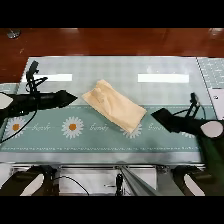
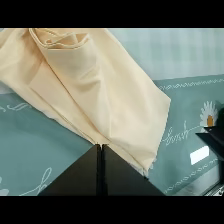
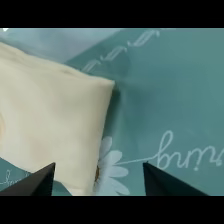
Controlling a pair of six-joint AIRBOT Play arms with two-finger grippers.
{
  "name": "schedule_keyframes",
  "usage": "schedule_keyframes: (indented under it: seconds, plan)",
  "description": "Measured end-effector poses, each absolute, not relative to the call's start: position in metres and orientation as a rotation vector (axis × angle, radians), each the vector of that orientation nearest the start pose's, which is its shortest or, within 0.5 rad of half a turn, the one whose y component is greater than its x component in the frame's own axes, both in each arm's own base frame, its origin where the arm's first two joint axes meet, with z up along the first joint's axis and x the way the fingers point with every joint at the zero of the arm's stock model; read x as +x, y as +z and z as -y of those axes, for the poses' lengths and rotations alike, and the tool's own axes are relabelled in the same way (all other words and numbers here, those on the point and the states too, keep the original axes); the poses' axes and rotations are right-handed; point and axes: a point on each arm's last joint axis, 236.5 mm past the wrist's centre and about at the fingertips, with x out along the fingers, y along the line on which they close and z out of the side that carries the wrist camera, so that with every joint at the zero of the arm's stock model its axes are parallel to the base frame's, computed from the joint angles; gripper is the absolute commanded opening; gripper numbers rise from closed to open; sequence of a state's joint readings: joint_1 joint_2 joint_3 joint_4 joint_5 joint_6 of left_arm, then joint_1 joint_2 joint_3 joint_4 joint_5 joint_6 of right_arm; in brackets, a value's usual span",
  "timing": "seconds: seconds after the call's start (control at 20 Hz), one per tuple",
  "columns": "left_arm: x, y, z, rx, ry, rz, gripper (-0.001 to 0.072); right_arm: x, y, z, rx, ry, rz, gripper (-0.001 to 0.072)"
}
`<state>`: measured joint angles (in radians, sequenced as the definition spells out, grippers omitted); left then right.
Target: Fold the shirts.
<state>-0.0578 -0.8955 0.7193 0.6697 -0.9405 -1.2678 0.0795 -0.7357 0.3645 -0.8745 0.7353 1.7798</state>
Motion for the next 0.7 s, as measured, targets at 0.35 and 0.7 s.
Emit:
schedule_keyframes:
  seconds: [0.35, 0.7]
  plan:
    - [0.313, 0.068, 0.18, -0.559, -0.576, -0.971, 0.0026, 0.274, -0.088, -0.176, 0.853, 0.172, -1.329, 0.0533]
    - [0.312, 0.068, 0.182, -0.558, -0.579, -0.971, 0.0026, 0.325, -0.074, -0.237, 0.698, 0.41, -1.363, 0.0018]
